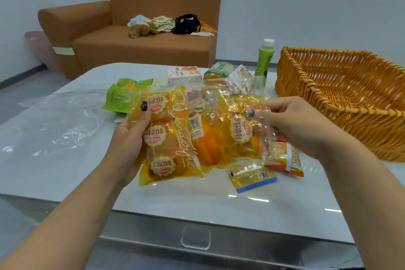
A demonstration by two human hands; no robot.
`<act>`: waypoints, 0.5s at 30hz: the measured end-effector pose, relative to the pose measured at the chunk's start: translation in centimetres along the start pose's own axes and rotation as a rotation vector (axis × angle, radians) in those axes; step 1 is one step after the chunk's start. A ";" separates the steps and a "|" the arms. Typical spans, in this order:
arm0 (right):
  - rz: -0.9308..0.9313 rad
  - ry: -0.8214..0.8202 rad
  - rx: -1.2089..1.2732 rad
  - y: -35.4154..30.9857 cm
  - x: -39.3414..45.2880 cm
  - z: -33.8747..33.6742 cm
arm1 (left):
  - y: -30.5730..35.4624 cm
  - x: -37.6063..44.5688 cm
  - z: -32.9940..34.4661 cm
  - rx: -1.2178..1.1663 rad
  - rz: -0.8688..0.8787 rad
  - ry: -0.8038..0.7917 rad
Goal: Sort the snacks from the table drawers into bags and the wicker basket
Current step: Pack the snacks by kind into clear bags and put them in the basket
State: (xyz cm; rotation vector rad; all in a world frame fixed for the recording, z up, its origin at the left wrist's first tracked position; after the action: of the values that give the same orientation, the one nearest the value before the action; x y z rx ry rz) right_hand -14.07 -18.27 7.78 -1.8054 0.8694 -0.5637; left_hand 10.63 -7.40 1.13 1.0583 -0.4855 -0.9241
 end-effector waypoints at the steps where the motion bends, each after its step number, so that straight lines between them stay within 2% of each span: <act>1: 0.005 -0.013 -0.011 0.1 0.0 -0.1 | 0.0 0.0 -0.1 -0.020 0.004 0.014; 9: 0.035 0.105 0.157 1.1 0.0 -3.2 | 0.3 0.0 -0.1 -0.056 0.044 0.054; 15: -0.005 0.015 0.076 0.6 0.3 -1.3 | -0.2 -0.1 0.9 0.052 0.023 -0.047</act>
State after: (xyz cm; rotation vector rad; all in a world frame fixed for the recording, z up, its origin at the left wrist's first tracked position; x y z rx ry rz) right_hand -15.00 -19.35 7.72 -1.7367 0.8428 -0.6059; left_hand 9.86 -7.83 1.31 1.0776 -0.5623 -0.9222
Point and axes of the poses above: each hand's wrist, its own x-axis towards the middle knuckle, its own z-axis out of the palm, y = z × x, the point moved 7 cm from there along x, towards the middle knuckle, and after that the axes turned 9 degrees about -x, right-handed, at the moved point
